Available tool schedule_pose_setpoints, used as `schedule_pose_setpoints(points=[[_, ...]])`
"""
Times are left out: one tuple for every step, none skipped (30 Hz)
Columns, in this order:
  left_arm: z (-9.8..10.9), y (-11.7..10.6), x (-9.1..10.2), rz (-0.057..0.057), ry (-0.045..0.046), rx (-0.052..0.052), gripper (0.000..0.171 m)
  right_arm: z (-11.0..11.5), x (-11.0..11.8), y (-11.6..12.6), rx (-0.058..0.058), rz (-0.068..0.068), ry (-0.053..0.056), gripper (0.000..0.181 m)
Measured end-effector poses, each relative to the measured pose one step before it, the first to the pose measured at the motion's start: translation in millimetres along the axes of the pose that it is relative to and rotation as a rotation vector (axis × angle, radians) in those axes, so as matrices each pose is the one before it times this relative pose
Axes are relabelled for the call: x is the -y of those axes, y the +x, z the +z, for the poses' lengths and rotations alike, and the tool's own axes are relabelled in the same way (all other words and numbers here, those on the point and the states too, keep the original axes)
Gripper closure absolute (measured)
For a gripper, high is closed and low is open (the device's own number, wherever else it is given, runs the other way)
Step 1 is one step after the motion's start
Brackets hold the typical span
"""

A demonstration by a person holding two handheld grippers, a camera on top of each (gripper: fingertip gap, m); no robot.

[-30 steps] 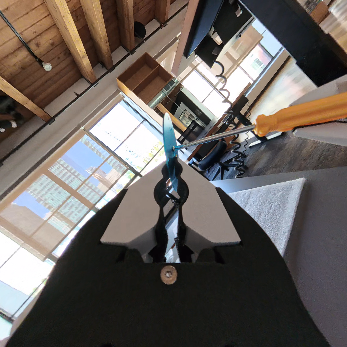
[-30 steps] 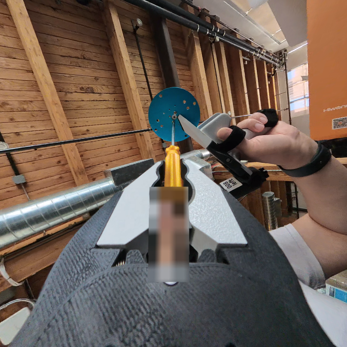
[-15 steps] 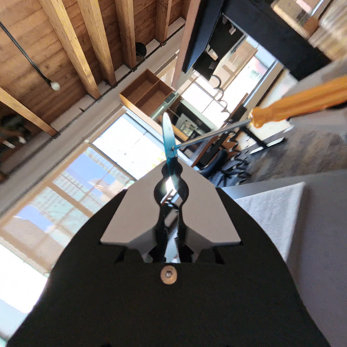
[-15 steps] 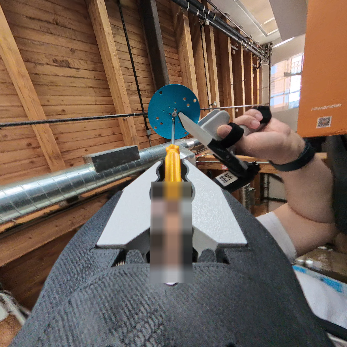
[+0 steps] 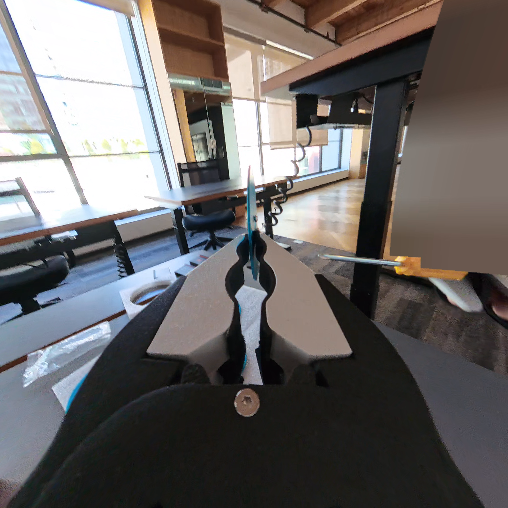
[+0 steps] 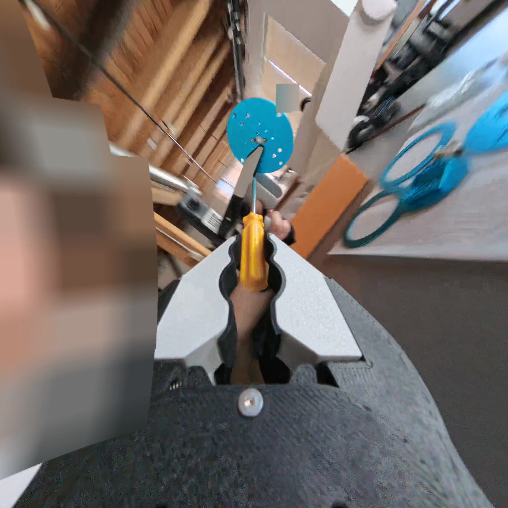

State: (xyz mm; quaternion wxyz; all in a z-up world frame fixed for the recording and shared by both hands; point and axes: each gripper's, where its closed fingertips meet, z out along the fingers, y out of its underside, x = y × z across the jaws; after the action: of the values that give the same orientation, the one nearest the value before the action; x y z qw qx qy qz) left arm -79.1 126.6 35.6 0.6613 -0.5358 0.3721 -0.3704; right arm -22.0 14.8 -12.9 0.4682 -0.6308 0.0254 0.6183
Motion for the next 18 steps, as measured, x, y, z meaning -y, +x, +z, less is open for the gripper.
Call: schedule_pose_setpoints(points=[[2.21,-0.72,-5.17,-0.0010,-0.02489,-0.0008,0.170,1.63,3.93,-2.06,-0.0875,-0.2061,-0.0491,0.166],[1.39,-0.36,-3.56,0.0123,-0.01271,0.0048,0.170,0.08,9.09,-2.86,-0.0789,-0.2015,-0.0235,0.166],[1.46,0.76,-3.77,0.0177,-0.01585,0.0015,0.170,-0.79,9.77,0.13,-0.0834,-0.1933,-0.0210,0.166],[1.63,1.40,-3.77,0.0180,-0.02081,-0.0004,0.170,-0.44,8.23,3.16,-0.0859,-0.1669,-0.0238,0.166],[1.57,1.54,-2.98,0.0129,-0.01647,-0.0010,0.170,0.31,7.21,1.51,-0.0616,-0.1464,-0.0124,0.166],[1.54,2.14,-2.43,0.0008,-0.01285,-0.0059,0.170,1.51,4.54,0.16,-0.0450,-0.1246,-0.0140,0.166],[1.37,2.36,-1.85,-0.0099,-0.00924,-0.0103,0.170,2.64,1.33,-1.32,-0.0309,-0.1022,-0.0235,0.166],[1.31,1.72,-1.96,-0.0131,-0.00878,-0.0092,0.170,3.15,-0.73,-2.61,-0.0197,-0.0909,-0.0242,0.166],[1.04,0.61,-2.07,-0.0093,-0.00889,-0.0042,0.170,2.77,-1.39,-1.70,-0.0262,-0.0841,-0.0212,0.166],[0.80,0.03,-2.06,-0.0021,-0.00872,0.0001,0.170,1.96,-0.79,-0.86,-0.0316,-0.0720,-0.0132,0.167],[0.54,-0.40,-1.74,0.0029,-0.00751,0.0025,0.170,1.47,-0.22,-0.95,-0.0269,-0.0579,-0.0087,0.166],[0.51,-0.82,-1.36,0.0012,-0.00671,0.0043,0.170,1.34,-0.51,-1.35,-0.0175,-0.0440,-0.0105,0.166],[0.45,-0.40,-0.96,-0.0022,-0.00444,0.0013,0.170,1.11,-0.42,-1.97,-0.0064,-0.0306,-0.0081,0.166],[0.48,0.26,-0.61,-0.0041,-0.00321,-0.0036,0.170,0.99,-0.40,-1.72,-0.0026,-0.0187,-0.0052,0.166],[0.19,0.20,-0.31,-0.0040,-0.00047,-0.0025,0.170,1.17,-0.79,-0.96,-0.0007,-0.0078,-0.0051,0.166],[0.07,0.00,-0.27,-0.0016,-0.00034,-0.0003,0.170,0.99,-0.70,-1.03,0.0042,0.0017,-0.0029,0.166],[0.06,-0.07,-0.32,0.0013,-0.00233,-0.0001,0.170,0.52,-0.08,-0.55,0.0047,0.0039,0.0006,0.166],[-0.15,-0.16,-0.02,0.0015,-0.00018,0.0007,0.170,0.02,0.48,0.52,-0.0005,0.0023,0.0023,0.166]])
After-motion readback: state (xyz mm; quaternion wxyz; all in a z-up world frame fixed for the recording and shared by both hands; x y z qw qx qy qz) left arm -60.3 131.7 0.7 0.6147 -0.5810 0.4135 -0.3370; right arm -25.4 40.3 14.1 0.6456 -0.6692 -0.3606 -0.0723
